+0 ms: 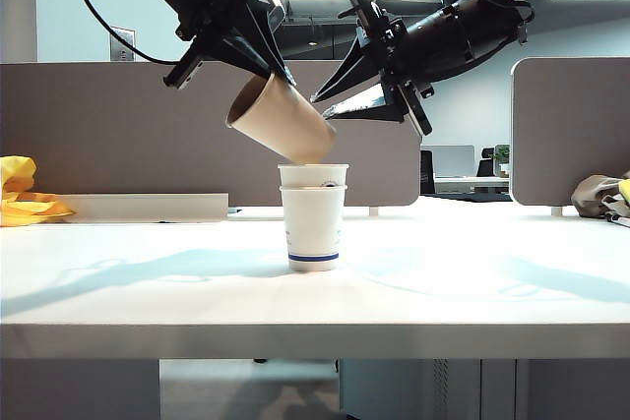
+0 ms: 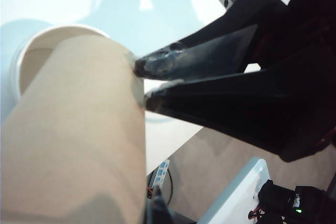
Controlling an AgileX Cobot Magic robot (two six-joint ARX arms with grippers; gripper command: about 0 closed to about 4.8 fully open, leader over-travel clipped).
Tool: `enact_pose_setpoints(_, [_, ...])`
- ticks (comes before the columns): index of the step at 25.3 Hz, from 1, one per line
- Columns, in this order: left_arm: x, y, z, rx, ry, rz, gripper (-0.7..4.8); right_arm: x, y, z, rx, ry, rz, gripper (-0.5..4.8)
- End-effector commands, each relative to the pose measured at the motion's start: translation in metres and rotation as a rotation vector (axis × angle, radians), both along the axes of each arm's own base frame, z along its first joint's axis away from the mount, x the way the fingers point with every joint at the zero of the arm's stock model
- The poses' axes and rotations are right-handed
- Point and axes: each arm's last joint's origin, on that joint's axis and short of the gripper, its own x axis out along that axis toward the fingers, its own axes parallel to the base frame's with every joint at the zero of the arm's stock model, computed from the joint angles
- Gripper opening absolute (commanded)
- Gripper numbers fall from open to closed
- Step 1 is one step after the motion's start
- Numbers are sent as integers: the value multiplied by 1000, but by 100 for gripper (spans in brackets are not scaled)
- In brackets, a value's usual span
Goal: Pick up all the paper cups on the table one by one and stack them together.
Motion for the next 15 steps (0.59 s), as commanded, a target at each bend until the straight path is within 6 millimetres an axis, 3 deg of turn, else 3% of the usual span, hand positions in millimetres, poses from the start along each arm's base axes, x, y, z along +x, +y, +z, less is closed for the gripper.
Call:
enact_pose_setpoints(1, [2,-4,10,-63,-63,-21,-6,-1,2,2,5,-1,10,117])
enact_pose_setpoints(15, [7,-6,13,-92,-107,-5,31,-1,2,1,5,-1,11,117])
